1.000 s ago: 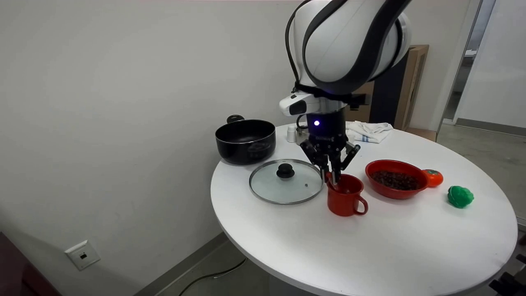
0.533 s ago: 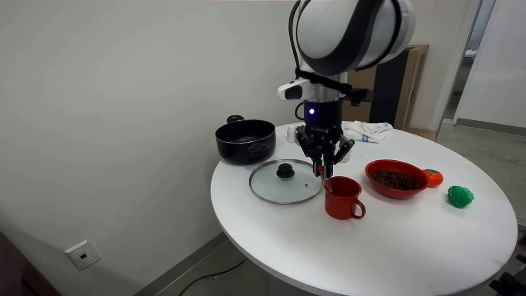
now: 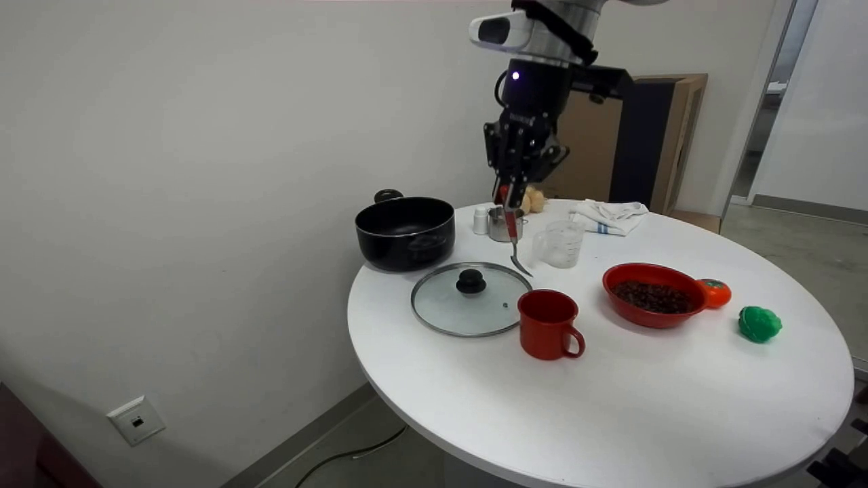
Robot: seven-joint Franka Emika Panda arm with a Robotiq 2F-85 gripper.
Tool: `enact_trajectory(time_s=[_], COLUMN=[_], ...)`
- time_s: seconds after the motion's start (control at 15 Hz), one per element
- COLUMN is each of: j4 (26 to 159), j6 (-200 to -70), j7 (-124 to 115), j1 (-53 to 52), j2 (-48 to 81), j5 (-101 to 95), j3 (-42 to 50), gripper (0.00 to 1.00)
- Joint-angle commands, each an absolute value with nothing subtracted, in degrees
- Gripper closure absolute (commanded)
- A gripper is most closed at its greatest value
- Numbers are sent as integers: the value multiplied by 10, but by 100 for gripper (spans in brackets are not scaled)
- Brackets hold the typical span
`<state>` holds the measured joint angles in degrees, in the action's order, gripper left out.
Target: Fill the spoon with contents of the red bowl
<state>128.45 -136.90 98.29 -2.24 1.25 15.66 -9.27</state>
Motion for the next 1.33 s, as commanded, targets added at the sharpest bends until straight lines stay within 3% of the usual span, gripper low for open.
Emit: enact_trajectory(time_s=[0.0, 1.27], j4=[1264, 1265], j6=[-1352, -1351], j7=[974, 894], j1=[-20, 52], j2=[-10, 85], j5=[186, 163], j3=[-61, 10], gripper=[95, 95])
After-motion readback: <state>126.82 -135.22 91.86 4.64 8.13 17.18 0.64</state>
